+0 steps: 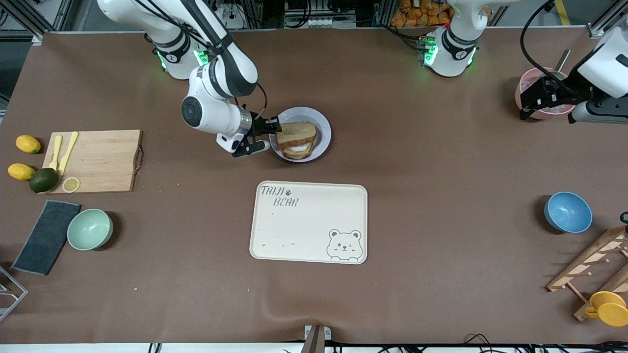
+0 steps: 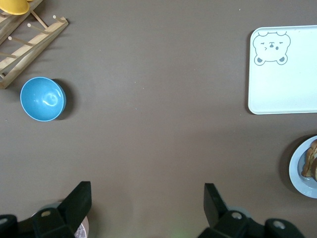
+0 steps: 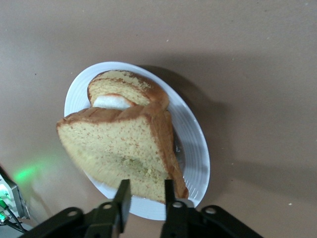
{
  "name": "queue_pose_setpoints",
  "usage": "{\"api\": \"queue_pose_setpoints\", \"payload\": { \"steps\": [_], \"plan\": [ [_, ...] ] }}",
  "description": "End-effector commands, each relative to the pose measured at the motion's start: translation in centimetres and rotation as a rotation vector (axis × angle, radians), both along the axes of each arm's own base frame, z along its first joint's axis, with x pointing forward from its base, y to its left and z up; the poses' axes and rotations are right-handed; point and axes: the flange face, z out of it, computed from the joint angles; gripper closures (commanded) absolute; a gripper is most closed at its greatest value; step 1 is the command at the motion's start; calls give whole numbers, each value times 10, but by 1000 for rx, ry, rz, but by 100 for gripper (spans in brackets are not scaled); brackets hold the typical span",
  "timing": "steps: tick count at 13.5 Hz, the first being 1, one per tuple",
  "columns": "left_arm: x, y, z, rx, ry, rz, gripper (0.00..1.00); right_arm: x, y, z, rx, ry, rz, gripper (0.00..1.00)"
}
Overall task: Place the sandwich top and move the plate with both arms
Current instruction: 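Lower the bread onto the egg sandwich and open the right gripper, then retract the right gripper while the left gripper reaches toward the plate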
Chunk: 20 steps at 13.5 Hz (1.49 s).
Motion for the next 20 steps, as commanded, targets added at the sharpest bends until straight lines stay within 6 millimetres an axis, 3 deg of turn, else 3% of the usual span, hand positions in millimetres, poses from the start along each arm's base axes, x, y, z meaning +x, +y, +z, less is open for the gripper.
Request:
{"api": "queue_pose_setpoints", "payload": {
  "steps": [1, 5, 7, 10, 12, 15, 19, 20],
  "plan": [
    [-5, -4, 2, 14, -3, 4, 0, 6, -2, 4, 17, -5, -31, 0],
    [-2, -16, -12, -23, 30, -16, 0, 49, -25, 33, 49, -56, -85, 0],
    [4, -23, -28, -80, 70, -23, 0, 81, -45, 55, 16, -135, -63, 0],
    [11, -43, -71, -168, 170, -82, 0, 126, -99, 84, -66, -193, -23, 0],
    [10, -55, -105, -215, 245, -109, 0, 162, -162, 118, -120, -178, -6, 0],
    [12, -88, -162, -298, 321, -139, 0, 195, -267, 163, -157, -184, 50, 0],
    [22, -108, -216, -509, 417, -242, 0, 201, -382, 168, -120, -321, 173, 0],
    [24, -113, -229, -541, 438, -259, 0, 207, -393, 187, -129, -366, 190, 0]
  ]
}}
